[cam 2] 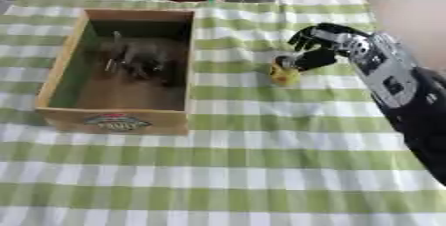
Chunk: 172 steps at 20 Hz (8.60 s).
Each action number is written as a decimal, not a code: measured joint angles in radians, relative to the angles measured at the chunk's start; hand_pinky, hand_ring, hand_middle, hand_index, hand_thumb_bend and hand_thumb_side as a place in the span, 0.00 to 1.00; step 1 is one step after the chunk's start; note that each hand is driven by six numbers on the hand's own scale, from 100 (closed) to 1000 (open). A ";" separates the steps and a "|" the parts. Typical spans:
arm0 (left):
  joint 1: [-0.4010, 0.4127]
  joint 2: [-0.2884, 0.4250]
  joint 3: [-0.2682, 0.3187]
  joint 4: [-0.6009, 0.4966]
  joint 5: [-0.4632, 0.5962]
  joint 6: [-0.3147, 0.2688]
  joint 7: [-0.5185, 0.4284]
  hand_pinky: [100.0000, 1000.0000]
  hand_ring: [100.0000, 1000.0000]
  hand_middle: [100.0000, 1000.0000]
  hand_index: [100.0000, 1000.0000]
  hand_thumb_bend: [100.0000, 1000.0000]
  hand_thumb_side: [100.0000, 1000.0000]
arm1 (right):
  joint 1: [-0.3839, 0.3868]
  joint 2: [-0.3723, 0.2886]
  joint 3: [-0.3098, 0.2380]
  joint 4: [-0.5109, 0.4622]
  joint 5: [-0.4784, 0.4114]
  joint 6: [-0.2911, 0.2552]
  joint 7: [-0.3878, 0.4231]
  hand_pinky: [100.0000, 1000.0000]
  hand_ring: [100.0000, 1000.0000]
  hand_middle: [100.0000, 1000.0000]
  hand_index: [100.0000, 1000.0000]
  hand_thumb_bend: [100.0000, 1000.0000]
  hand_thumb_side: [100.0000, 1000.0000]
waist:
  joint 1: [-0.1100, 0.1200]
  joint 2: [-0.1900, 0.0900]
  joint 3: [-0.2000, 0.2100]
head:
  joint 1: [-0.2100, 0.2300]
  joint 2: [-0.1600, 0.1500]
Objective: Pick up objects on the table and place them in the box.
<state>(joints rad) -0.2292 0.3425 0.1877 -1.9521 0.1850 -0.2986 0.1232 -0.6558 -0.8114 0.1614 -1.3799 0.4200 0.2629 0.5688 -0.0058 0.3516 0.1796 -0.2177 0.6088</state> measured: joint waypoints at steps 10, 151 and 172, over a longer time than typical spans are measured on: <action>0.000 0.000 0.000 0.000 -0.001 0.001 -0.001 0.41 0.52 0.58 0.72 0.00 0.84 | 0.036 -0.011 -0.017 -0.084 -0.056 0.013 -0.033 0.79 0.88 0.76 0.90 0.22 0.56 | 0.001 0.002 0.000 | 0.001 -0.004; -0.008 -0.009 -0.018 -0.006 0.008 0.036 -0.015 0.41 0.52 0.58 0.71 0.00 0.84 | -0.420 0.486 0.266 0.110 0.262 -0.084 0.024 0.63 0.63 0.40 0.56 0.00 0.17 | -0.045 -0.056 0.034 | -0.075 0.021; -0.009 -0.009 -0.019 -0.006 0.009 0.036 -0.017 0.41 0.52 0.58 0.71 0.00 0.83 | -0.451 0.508 0.215 0.162 0.289 -0.178 0.152 0.81 0.95 0.88 0.93 0.05 0.36 | -0.039 -0.055 0.023 | -0.101 0.033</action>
<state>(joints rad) -0.2379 0.3340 0.1687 -1.9578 0.1940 -0.2630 0.1065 -1.1064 -0.3039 0.3761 -1.2180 0.7091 0.0851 0.7211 -0.0448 0.2962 0.2030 -0.3189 0.6418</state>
